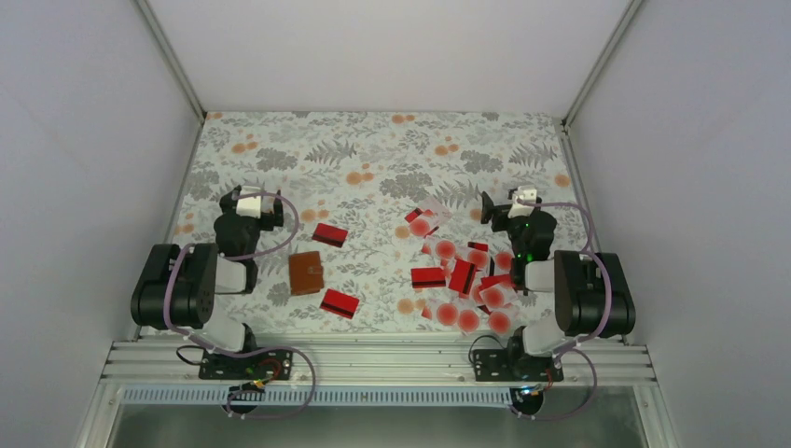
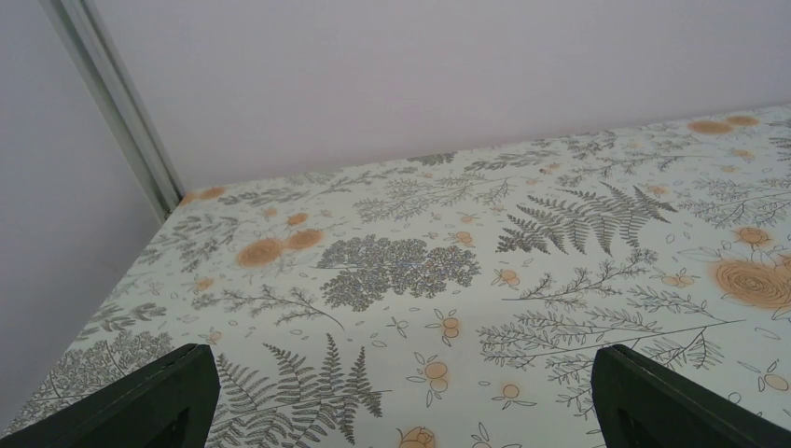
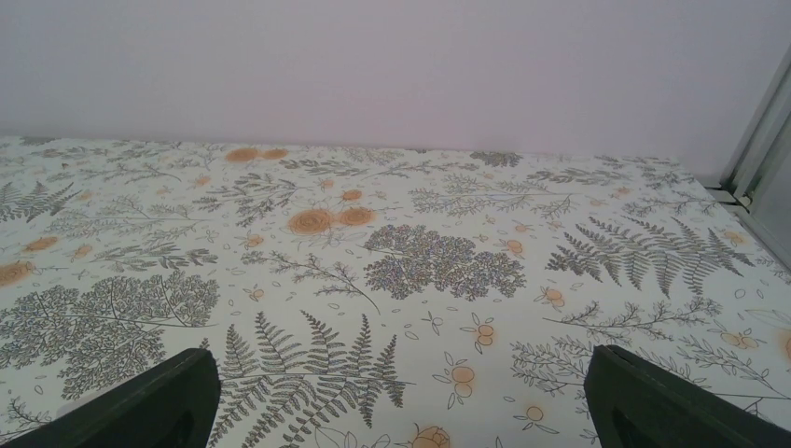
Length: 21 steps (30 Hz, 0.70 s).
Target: Put the credit cards into the card holder
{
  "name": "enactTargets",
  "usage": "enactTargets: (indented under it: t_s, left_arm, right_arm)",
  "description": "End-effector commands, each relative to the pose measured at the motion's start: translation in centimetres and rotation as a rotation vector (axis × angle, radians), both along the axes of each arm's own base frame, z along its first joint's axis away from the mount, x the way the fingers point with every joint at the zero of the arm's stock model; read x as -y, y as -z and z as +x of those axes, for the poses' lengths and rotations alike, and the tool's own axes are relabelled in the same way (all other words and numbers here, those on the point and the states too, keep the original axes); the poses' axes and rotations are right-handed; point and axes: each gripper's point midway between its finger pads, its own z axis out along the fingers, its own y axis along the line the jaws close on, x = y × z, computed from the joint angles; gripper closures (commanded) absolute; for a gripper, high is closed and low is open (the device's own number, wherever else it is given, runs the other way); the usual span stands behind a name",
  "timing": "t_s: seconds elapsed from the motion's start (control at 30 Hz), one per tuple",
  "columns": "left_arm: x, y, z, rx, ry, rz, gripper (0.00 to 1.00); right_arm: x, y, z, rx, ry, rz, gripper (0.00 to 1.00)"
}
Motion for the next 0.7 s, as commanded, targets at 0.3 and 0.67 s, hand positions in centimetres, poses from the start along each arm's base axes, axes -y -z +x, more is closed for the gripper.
enactTargets:
  t_s: [0.3, 0.67]
  left_arm:
    - [0.2, -0.8, 0.2, 0.035, 0.008, 0.001, 0.00]
    - [-0.8, -6.4, 2.2, -0.034, -0.065, -0.067, 0.00]
  right_arm:
    - [0.3, -1.4, 0.5, 0.051, 0.007, -0.004, 0.01]
    - [1.2, -4.6, 3.0, -0.036, 0.061, 0.011, 0.01]
